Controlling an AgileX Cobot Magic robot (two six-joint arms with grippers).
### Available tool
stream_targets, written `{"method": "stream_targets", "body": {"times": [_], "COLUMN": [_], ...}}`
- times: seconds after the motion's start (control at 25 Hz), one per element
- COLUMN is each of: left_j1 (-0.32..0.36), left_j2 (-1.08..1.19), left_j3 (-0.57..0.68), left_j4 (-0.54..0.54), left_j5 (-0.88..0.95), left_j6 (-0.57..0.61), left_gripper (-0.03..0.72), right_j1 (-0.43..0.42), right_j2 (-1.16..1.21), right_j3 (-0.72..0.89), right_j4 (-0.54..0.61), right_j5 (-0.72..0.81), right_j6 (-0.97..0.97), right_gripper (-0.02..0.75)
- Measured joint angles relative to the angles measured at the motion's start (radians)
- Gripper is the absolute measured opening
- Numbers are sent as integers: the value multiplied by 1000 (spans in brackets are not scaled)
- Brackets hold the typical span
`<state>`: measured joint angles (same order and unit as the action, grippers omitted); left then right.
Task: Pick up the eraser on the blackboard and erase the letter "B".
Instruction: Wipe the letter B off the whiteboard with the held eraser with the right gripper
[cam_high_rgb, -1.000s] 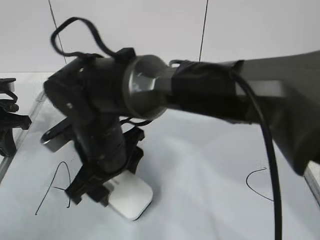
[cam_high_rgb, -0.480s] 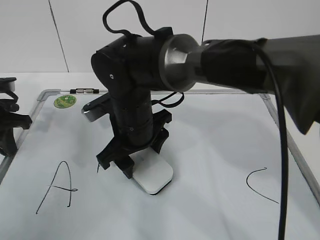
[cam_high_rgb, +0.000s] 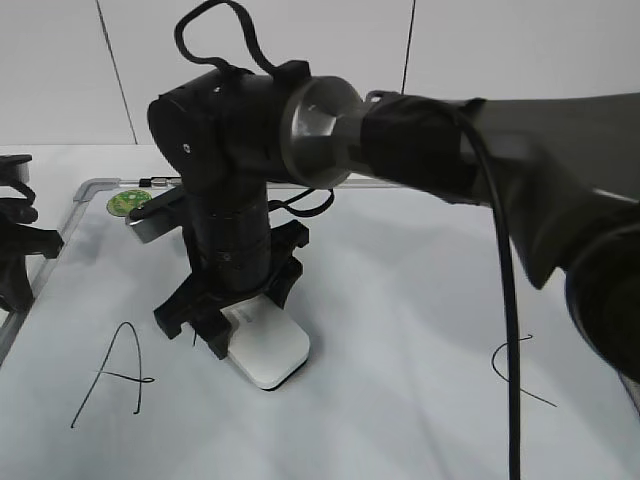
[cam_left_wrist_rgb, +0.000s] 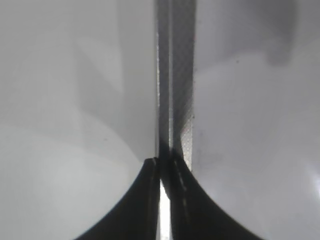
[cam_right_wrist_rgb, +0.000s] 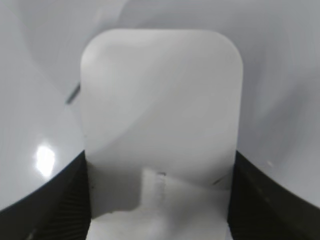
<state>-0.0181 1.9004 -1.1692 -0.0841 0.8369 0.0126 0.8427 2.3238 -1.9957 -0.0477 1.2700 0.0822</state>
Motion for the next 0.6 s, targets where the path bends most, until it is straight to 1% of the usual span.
{"method": "stream_targets", "body": {"times": [0.16,0.32,0.6], "left_j1": [0,0,0], "left_j2": [0,0,0], "left_j3": [0,0,0], "left_j4": [0,0,0], "left_j5": [0,0,0], "left_j6": [0,0,0], "left_gripper": [16,16,16], "right_j1": [8,15,57], "right_j2": [24,26,29], "right_j3": [-44,-49,-50], "right_j4": [23,27,39], "right_j5": [6,6,-7], "right_j6": [-2,-3,-5], "right_gripper": [531,531,531]}}
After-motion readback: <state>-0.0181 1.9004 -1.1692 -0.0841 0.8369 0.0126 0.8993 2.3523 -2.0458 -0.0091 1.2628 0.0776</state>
